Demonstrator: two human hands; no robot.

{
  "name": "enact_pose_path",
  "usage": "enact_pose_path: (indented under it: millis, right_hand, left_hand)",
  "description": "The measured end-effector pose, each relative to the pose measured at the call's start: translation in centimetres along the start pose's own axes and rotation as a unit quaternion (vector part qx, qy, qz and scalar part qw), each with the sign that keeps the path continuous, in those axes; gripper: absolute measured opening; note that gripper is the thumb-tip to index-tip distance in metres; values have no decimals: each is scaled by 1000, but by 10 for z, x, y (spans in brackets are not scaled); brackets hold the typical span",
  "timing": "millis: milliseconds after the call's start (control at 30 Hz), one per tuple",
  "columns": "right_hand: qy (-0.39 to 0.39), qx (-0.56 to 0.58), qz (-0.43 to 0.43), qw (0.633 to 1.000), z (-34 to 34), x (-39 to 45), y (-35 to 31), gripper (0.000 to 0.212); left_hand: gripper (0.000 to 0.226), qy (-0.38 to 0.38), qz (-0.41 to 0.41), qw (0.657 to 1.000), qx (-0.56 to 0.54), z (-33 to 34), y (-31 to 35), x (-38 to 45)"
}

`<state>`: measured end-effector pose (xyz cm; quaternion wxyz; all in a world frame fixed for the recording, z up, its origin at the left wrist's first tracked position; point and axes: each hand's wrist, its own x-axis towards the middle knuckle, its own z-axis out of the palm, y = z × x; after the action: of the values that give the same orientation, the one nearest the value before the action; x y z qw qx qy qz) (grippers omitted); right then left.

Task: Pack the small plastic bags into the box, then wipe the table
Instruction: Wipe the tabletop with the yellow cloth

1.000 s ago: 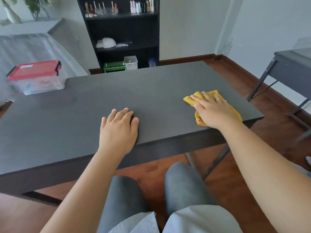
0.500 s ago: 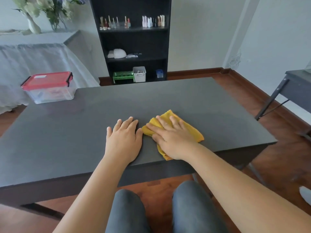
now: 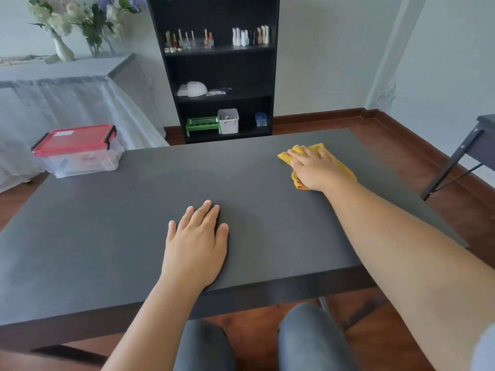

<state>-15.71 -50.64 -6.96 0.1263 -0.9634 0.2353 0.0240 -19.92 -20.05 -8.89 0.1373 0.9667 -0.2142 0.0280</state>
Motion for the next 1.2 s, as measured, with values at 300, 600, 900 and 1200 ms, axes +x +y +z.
enact_pose_path:
  millis: [300, 600, 900, 1200]
  right_hand:
    - [19, -29, 143, 989, 7, -52, 63, 51]
    - [-43, -44, -198, 978, 48, -55, -116, 49]
    - [-91, -46, -293, 951, 60, 20, -252, 50]
    - [-61, -32, -182, 981, 50, 95, -247, 50]
  left_hand:
    - [52, -26, 10, 1000, -9, -7, -1, 2]
    - [44, 18, -8, 1000, 9, -33, -53, 62]
    - [38, 88, -42, 995, 34, -37, -86, 83]
    - [52, -5, -68, 996, 50, -27, -90, 88]
